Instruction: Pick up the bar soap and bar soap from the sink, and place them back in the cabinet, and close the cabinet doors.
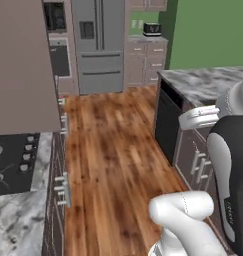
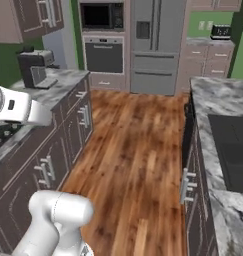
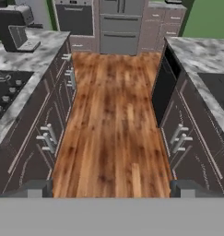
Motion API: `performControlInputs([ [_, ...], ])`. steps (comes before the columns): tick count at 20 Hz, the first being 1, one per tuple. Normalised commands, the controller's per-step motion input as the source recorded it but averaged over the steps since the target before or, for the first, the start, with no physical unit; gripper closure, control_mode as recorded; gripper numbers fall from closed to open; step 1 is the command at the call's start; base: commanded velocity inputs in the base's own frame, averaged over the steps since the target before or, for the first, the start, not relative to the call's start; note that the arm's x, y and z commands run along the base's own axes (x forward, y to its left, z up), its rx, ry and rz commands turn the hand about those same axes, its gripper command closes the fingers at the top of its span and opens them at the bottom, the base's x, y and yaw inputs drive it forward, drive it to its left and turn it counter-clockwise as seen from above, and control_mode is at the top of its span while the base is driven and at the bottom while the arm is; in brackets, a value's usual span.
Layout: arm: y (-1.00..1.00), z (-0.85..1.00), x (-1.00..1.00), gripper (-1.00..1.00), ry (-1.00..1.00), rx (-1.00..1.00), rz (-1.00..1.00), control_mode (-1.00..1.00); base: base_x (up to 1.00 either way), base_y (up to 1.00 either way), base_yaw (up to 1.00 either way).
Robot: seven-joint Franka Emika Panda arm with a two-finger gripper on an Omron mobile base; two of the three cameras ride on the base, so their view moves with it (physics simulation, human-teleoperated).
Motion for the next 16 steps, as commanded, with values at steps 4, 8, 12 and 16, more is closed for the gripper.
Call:
performControlInputs([
  [4,0.00,0.00,0.00,-1.00,0.00,0.00,0.00,1.00,0.41,-0.03,-0.31],
  [8,0.00,0.00,0.00,-1.00,0.00,0.00,0.00,1.00,0.68,-0.06,-0.20],
  [12,0.00,0.00,0.00,-1.00,0.00,0.00,0.00,1.00,0.80,-0.12,-0.17],
  [16,0.00,0.00,0.00,-1.00,0.00,0.00,0.00,1.00,0.82,-0.10,-0.16],
])
